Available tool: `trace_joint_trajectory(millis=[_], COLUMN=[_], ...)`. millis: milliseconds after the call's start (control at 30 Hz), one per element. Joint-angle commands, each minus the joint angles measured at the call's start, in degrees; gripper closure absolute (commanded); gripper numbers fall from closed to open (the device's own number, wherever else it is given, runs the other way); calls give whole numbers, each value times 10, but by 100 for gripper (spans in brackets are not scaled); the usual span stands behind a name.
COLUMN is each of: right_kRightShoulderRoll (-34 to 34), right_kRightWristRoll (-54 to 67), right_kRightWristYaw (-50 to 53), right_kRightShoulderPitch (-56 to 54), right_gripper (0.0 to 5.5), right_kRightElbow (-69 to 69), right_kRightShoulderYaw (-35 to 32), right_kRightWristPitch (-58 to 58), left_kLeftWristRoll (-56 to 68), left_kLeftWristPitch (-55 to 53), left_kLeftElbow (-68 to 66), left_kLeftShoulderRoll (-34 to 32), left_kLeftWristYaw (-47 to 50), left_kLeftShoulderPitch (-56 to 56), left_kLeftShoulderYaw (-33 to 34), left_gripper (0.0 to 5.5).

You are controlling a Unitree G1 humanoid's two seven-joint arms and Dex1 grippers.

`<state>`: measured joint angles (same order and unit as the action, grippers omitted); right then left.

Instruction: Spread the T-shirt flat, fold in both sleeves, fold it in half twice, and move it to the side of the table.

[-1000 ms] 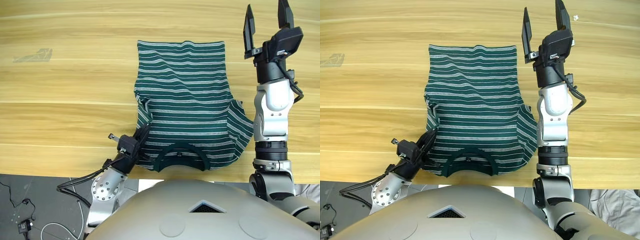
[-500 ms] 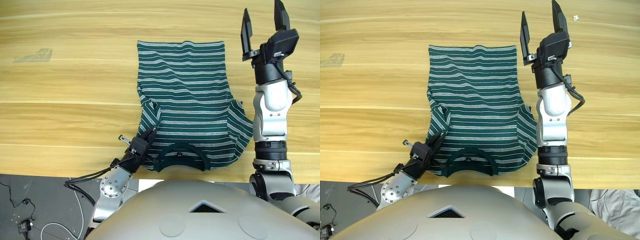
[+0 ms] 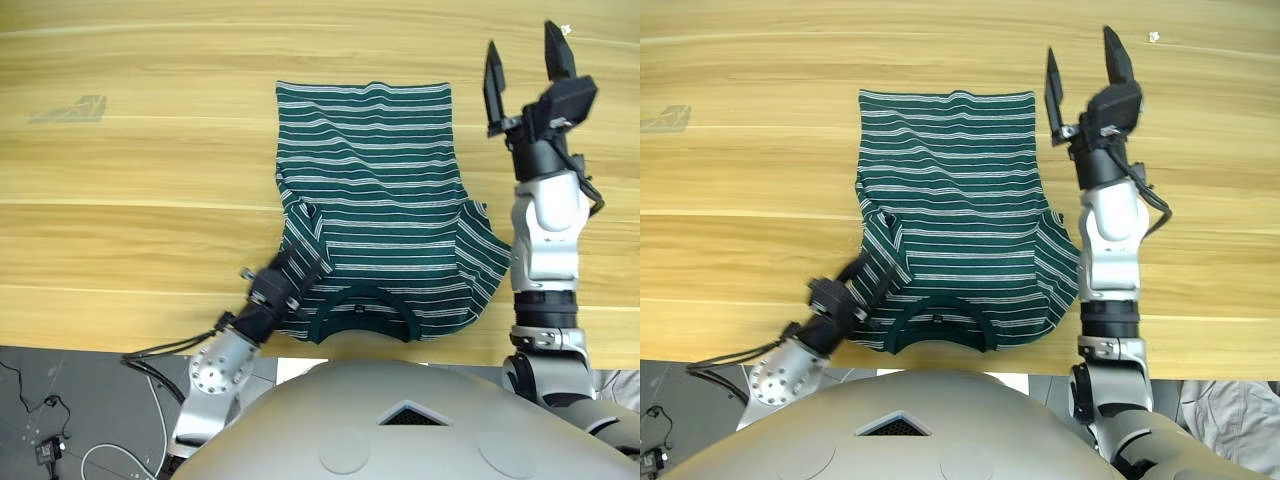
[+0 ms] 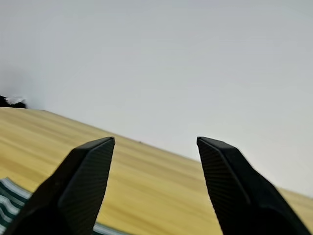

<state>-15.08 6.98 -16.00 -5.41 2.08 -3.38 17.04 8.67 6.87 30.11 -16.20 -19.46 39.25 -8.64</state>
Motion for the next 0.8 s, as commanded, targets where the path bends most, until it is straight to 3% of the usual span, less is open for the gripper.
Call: trace_joint_trajectory(millis=[33, 167, 300, 600, 800], right_kRightShoulderRoll=[-102, -203, -249, -240, -232], right_kRightWristRoll=[153, 308, 339, 262, 251], right_kRightWristYaw=[-160, -379, -491, -533, -534], right_kRightShoulderPitch=[115, 244, 271, 226, 209], right_gripper=[238, 238, 238, 238, 342], right_kRightElbow=[-63, -88, -4, 111, 133], right_kRightShoulderYaw=[-46, -113, -143, -100, -97], right_kRightWristPitch=[-147, -249, -295, -284, -288], left_kLeftWristRoll=[223, 311, 244, 187, 177], left_kLeftWristPitch=[-46, -57, -71, -68, -73], left_kLeftElbow=[63, 40, -9, -18, -27], left_kLeftShoulderRoll=[20, 19, 37, 63, 76], left_kLeftWristYaw=[35, 73, 115, 111, 104], left_kLeftShoulderPitch=[-38, -59, -51, -50, -54], left_kLeftShoulderYaw=[127, 240, 258, 245, 236], left_gripper=[353, 353, 353, 353, 350])
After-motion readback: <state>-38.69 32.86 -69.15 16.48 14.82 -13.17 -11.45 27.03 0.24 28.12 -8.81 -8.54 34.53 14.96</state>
